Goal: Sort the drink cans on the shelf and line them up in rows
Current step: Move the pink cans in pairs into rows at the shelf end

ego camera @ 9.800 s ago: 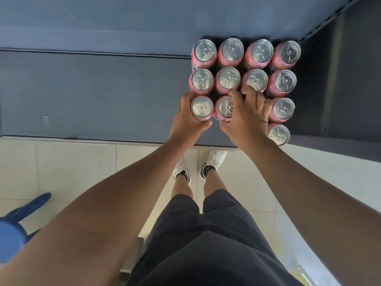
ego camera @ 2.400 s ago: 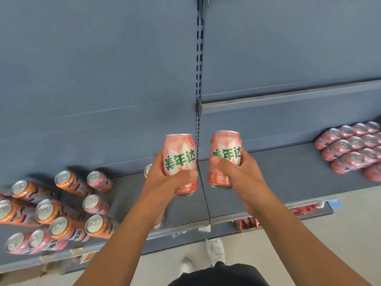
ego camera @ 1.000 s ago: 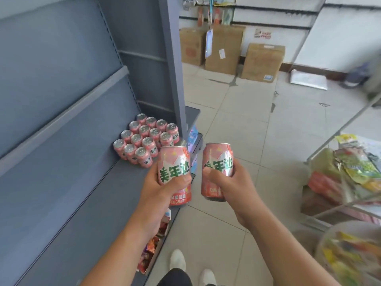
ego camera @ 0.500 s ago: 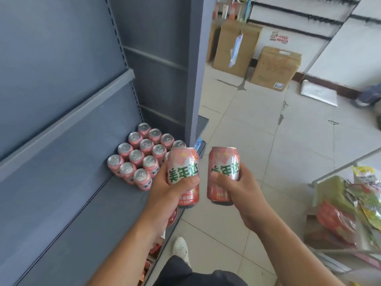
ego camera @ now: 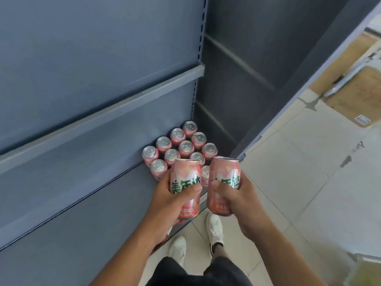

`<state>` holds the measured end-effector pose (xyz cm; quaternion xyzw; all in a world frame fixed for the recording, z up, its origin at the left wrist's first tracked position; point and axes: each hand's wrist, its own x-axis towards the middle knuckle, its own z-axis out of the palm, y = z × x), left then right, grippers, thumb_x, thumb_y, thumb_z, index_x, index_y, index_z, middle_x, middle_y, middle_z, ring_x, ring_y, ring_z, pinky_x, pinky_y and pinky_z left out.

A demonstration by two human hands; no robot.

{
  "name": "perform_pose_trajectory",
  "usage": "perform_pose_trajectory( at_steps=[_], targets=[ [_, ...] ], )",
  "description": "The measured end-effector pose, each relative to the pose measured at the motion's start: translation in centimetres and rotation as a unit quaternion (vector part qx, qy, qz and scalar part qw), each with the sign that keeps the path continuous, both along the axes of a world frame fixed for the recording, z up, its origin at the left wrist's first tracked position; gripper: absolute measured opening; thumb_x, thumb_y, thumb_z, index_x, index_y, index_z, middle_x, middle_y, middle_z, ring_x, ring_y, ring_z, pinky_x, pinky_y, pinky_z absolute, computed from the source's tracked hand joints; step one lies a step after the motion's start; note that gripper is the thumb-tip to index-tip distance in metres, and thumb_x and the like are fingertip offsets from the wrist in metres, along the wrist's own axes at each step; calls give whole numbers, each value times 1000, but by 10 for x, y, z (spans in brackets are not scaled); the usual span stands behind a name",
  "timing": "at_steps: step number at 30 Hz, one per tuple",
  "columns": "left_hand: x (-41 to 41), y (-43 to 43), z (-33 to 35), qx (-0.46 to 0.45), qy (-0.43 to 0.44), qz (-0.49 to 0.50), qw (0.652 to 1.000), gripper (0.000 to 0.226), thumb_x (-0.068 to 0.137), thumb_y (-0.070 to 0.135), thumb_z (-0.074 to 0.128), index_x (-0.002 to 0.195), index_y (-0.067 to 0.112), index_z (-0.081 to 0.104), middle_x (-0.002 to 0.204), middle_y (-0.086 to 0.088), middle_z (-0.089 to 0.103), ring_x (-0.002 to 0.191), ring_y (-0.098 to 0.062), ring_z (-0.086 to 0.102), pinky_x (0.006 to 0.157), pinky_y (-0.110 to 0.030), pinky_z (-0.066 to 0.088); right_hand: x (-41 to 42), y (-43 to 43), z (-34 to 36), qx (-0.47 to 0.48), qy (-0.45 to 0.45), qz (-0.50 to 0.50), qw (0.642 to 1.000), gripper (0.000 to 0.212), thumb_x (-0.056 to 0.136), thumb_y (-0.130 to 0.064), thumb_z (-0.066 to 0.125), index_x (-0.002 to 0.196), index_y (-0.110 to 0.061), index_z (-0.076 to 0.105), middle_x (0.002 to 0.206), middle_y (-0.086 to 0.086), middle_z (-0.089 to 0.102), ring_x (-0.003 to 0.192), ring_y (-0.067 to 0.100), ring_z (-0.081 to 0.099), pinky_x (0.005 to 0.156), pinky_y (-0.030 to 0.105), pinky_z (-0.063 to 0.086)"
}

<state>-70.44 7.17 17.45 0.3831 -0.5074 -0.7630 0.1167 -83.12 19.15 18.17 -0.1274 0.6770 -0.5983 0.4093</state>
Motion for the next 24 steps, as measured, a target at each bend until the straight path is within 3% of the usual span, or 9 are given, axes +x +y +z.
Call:
perform_pose_trajectory(
  at_steps=[4, 7, 12, 17, 21, 24],
  targets=[
    [-14, -6, -12, -12, -29, 68, 997, 47, 81, 8, 78, 120, 27, 60, 101, 5, 75, 90, -10, 72, 65, -18, 54, -28, -25, -17, 12, -16, 67, 998, 33, 81, -22, 79, 107, -25, 60, 91, 0, 73, 84, 15, 72, 61, 20, 55],
    [-25, -8, -24, -18, -58, 120, 991, 49, 80, 4, 77, 117, 30, 58, 98, 9, 74, 89, -7, 71, 64, -17, 54, -48, -40, -32, 24, -22, 124, 992, 35, 84, -15, 77, 108, -30, 57, 87, -14, 72, 84, 6, 71, 59, 16, 54],
    [-35, -8, -47, -18, -111, 184, 976, 66, 73, -1, 80, 120, 35, 51, 98, 12, 71, 85, -2, 69, 62, -16, 53, -73, -63, -56, 47, 27, 214, 975, 52, 79, -13, 80, 122, -29, 56, 104, -11, 70, 99, 7, 67, 70, 15, 53],
    [-33, 1, -71, -24, -159, 217, 963, 75, 70, -5, 81, 119, 38, 44, 106, 8, 62, 90, -7, 65, 61, -12, 51, -87, -74, -79, 59, 58, 276, 957, 61, 75, -2, 81, 116, -37, 51, 97, -27, 65, 95, -6, 63, 65, 7, 50],
    [-30, 12, -94, -39, -175, 225, 958, 72, 69, -8, 79, 109, 38, 42, 103, 7, 57, 90, -6, 62, 64, -13, 51, -87, -79, -103, 81, 97, 318, 940, 67, 68, -13, 86, 119, -38, 50, 101, -24, 63, 101, 0, 62, 73, 16, 55],
    [-28, 19, -117, -52, -190, 227, 954, 71, 67, -3, 84, 110, 38, 45, 101, 8, 59, 93, -7, 62, 72, -18, 52, -87, -80, -115, 101, 132, 344, 924, 63, 68, -17, 85, 115, -39, 49, 97, -25, 61, 97, -2, 61, 72, 12, 53]
  ],
)
